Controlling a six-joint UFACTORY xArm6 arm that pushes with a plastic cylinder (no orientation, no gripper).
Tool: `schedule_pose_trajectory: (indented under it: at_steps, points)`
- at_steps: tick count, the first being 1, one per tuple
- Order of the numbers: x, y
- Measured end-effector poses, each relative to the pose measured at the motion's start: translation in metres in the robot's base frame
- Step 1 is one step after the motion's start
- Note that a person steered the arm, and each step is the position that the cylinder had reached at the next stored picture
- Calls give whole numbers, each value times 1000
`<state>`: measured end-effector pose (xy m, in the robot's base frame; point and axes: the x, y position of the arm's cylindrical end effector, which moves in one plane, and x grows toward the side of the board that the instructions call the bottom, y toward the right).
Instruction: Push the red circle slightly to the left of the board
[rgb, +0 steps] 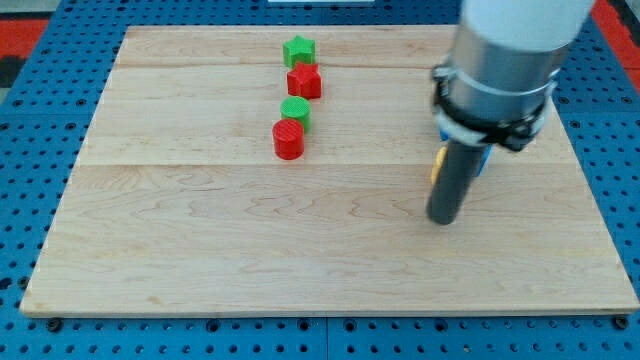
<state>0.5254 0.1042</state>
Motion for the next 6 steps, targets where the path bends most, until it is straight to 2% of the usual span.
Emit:
schedule_pose_trajectory:
  at_steps: [1, 2, 4, 6]
  points:
    - [14, -48]
    - [13, -48]
    - [-63, -60]
    - [-70, -118]
